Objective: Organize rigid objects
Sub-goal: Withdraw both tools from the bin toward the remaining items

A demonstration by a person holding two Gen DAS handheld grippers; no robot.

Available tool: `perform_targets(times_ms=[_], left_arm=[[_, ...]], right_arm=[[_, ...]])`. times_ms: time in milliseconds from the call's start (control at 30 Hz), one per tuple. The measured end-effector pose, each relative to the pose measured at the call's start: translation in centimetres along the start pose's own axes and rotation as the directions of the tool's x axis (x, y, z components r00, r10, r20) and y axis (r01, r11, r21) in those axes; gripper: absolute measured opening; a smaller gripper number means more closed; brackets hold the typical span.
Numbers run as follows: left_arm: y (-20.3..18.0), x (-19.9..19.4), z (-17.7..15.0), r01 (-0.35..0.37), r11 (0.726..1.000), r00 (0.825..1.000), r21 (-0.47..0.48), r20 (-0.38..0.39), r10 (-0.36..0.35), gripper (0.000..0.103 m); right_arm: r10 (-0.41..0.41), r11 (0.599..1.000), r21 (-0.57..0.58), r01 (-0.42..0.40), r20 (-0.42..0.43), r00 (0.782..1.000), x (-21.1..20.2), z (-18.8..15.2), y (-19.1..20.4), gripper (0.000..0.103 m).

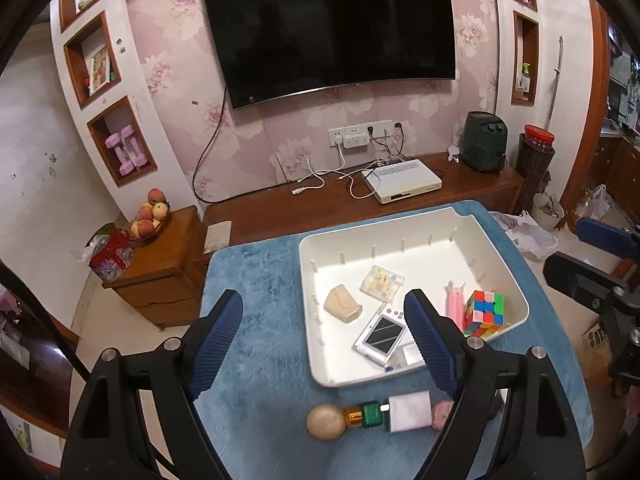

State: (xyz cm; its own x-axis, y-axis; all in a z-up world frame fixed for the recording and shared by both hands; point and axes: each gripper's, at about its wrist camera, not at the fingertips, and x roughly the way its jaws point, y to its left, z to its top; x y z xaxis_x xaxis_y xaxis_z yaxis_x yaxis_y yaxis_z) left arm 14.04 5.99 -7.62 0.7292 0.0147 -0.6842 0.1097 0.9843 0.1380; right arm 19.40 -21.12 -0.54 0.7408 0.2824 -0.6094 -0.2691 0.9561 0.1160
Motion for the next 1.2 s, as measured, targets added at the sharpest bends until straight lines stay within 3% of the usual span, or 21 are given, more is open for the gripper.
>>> perform_targets(times_ms=[567, 867, 1200], left_arm=[[2.6, -2.0, -4.7, 0.061, 0.998, 0.996, 0.003, -0.065, -0.061, 0.087], [1.9, -1.9, -6.6, 0.117, 0.992, 0.984, 0.048, -0.137, -0.11, 0.087], [-0.7, -1.0, -8.4, 0.148, 0.988, 0.957, 0.029, -0.254, -0.136, 0.087]], right_arm=[[-0.113, 0.991, -0.059, 0.124, 0.159, 0.981, -5.9, -6.0, 5.1, 0.081], [-0.133, 0.99, -0.045, 0.137, 0.082, 0.988, -7.2, -10.2, 6.1, 0.081], [-0.132, 0.991, -0.037, 0.132, 0.008, 0.991, -7.7, -12.7, 4.6, 0.081]])
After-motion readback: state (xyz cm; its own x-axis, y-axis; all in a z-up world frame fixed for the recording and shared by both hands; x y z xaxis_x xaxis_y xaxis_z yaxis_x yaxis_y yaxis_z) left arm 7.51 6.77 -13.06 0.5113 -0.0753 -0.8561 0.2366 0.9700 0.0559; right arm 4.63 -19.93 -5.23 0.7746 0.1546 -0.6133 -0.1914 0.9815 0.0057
